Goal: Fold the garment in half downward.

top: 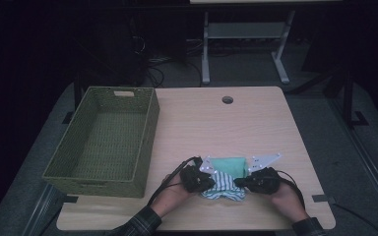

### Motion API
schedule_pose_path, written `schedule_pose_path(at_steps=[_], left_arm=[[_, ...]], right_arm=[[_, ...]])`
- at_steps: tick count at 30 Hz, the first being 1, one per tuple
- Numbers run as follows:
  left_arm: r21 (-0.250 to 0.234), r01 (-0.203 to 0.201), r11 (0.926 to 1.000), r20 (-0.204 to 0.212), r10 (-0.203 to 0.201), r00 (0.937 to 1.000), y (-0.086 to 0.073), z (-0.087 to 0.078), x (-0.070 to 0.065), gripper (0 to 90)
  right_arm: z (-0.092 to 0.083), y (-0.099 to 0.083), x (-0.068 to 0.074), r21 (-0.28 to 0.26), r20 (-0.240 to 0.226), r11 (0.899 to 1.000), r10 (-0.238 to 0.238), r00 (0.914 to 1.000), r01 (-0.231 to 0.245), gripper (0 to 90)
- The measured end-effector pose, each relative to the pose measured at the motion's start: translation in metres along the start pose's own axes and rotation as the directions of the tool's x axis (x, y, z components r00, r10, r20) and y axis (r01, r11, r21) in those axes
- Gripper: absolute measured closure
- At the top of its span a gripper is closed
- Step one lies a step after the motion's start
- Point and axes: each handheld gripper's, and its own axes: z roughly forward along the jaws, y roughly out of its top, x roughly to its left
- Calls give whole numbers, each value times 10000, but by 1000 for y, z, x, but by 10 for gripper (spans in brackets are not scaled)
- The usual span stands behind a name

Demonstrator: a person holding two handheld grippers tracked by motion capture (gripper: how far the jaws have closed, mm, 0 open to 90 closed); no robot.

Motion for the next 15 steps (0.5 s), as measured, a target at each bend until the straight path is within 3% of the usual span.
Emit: schedule_pose_path(at_steps=[5,11,15], left_arm=[[1,76,10000,-288,-76,9996,0,1,4,853],[-92,363,9993,-575,-368,9977,1,-2,18,846],[-694,628,9956,-337,-652,9973,5,-15,20,847]], right_arm=[[0,0,-1,-28,-39,10000,-14,10000,14,899],[-6,12,-10,-557,193,9984,50,9998,-39,899],[-7,21,-20,-755,370,9971,115,9993,-86,899]])
